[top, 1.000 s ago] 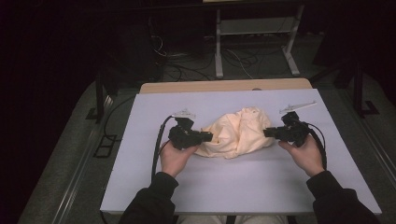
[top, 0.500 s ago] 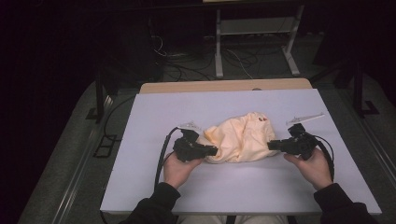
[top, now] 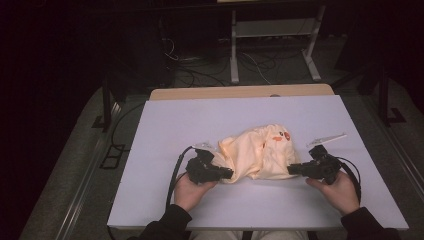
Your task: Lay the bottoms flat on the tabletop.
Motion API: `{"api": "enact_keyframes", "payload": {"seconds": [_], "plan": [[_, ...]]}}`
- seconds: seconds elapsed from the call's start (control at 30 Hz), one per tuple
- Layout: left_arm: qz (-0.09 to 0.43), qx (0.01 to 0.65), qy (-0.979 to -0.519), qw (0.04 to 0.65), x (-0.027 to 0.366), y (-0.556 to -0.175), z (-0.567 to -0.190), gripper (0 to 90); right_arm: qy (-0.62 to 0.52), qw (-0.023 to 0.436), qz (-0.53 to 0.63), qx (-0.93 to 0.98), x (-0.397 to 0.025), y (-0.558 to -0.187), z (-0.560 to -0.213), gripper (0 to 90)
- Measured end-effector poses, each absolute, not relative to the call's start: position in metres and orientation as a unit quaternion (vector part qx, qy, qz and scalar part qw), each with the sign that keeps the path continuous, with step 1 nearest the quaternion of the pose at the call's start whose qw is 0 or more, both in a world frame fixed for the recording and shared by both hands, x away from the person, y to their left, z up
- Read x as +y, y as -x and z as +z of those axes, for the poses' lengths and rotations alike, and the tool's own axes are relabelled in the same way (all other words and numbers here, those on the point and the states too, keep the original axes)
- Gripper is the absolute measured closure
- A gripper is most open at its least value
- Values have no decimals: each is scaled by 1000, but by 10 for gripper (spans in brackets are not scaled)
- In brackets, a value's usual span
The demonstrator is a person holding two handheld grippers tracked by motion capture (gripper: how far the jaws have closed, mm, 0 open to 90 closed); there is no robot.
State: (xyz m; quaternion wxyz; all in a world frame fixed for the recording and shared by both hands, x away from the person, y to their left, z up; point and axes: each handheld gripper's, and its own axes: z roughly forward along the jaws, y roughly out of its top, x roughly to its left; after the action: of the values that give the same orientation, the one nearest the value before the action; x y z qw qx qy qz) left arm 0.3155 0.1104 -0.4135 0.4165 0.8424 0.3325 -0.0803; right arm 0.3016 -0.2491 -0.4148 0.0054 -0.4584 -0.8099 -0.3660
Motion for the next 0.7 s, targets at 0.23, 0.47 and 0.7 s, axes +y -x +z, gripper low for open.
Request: {"api": "enact_keyframes", "payload": {"seconds": [0.23, 0.47, 0.7], "plan": [[-67, 318, -850, 414, 109, -320, -396, 726, 456, 8, -359, -814, -248, -297, -419, 821], [-31, 319, -848, 422, 108, -323, -383, 505, 454, 15, -349, -820, -247, -295, -423, 819], [11, 338, -839, 426, 108, -334, -374, 373, 452, 14, -348, -821, -246, -294, -424, 815]]}}
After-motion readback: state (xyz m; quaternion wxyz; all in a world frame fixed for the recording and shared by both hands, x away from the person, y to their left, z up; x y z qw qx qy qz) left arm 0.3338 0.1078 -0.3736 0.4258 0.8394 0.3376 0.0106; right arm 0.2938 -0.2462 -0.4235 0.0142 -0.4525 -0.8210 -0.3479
